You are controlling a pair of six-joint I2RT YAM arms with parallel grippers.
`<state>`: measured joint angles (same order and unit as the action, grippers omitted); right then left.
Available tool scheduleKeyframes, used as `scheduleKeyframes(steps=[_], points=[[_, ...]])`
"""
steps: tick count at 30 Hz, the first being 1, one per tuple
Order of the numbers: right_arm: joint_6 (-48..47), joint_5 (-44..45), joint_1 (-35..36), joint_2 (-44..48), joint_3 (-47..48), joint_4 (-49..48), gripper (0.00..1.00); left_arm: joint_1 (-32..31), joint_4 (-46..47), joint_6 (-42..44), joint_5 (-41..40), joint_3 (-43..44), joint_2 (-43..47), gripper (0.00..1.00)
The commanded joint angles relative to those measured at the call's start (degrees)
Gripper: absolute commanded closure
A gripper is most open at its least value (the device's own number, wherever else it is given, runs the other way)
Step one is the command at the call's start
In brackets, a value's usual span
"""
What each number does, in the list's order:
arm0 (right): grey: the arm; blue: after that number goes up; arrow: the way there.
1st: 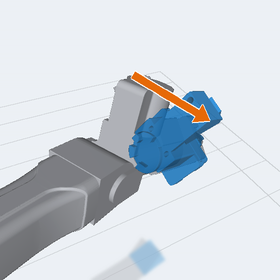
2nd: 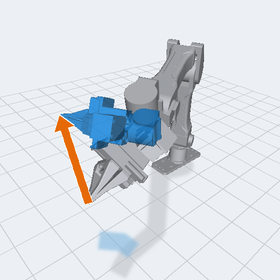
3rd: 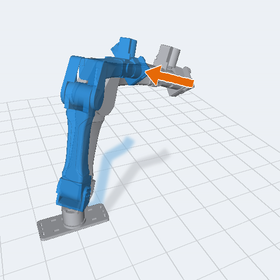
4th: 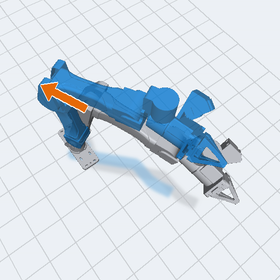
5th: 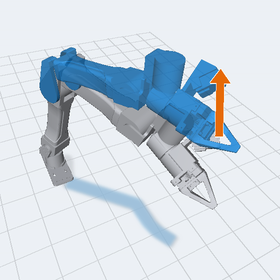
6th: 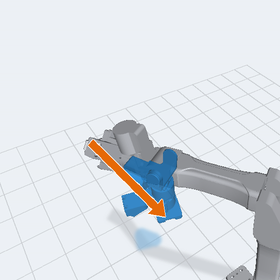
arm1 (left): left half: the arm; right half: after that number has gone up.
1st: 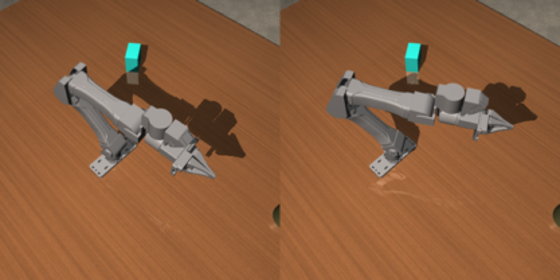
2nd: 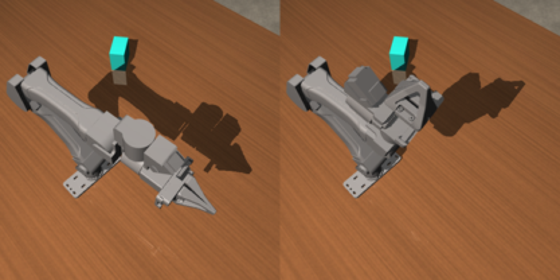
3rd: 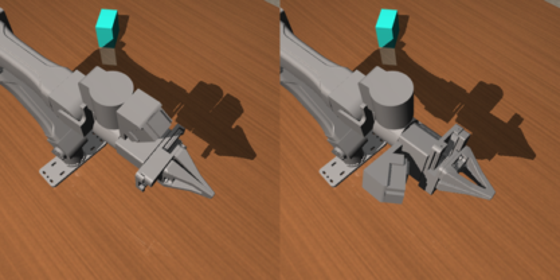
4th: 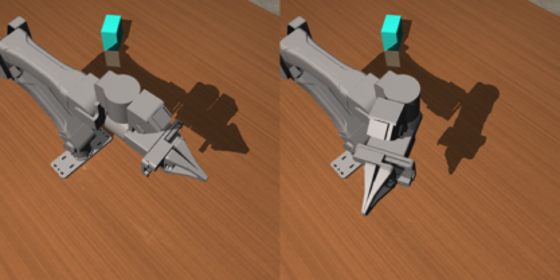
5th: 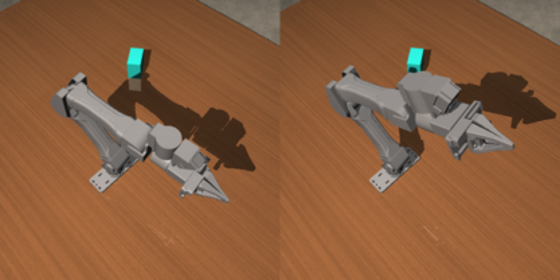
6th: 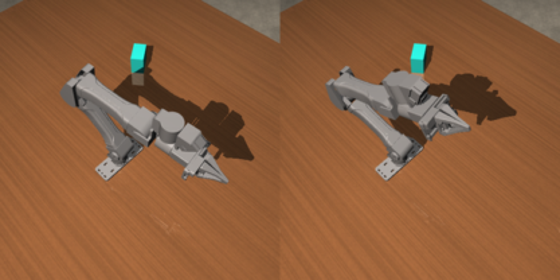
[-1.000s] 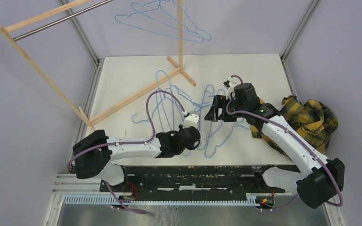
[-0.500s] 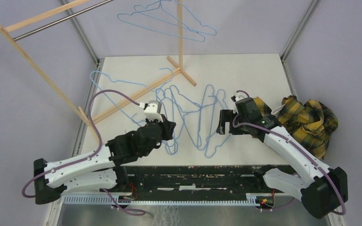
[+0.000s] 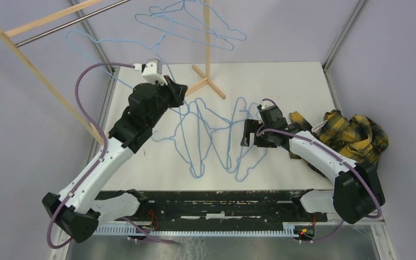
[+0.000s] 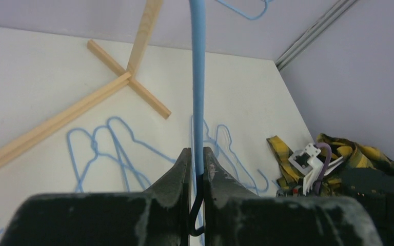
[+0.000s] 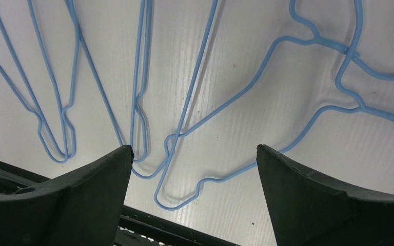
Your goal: Organize the hangers
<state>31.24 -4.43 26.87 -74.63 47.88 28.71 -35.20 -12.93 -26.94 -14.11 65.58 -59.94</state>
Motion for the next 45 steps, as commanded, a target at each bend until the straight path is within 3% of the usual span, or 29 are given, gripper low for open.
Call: scheduleKeyframes(steps=[1,6,15,22,30,45], points=[[-0.2,0.3,-0.3,0.0,3.4,-3.5,0.02,6.1,7.7,2.4,14.4,6.5,-6.9,0.97],[-1.0,0.6,-1.2,-0.4,4.5,-3.6,0.02,7.7,14.7,-0.8,19.2,7.7,-11.8,0.97],[-1.3,-0.8,-3.5,-1.0,3.1,-4.7,0.02,7.6,32.1,-9.3,24.9,-3.5,-9.4,0.97],[-1.4,-1.3,-4.0,-0.2,2.3,-4.4,0.02,9.9,35.9,-9.6,25.7,1.2,-13.0,0.97],[-2.2,-1.6,-4.9,-0.1,2.8,-3.4,0.02,14.5,43.8,-15.7,27.8,5.8,-20.4,0.97],[-3.1,-3.7,-6.4,-0.6,2.3,-3.0,0.04,18.0,45.6,-21.3,26.7,10.0,-26.4,0.97]])
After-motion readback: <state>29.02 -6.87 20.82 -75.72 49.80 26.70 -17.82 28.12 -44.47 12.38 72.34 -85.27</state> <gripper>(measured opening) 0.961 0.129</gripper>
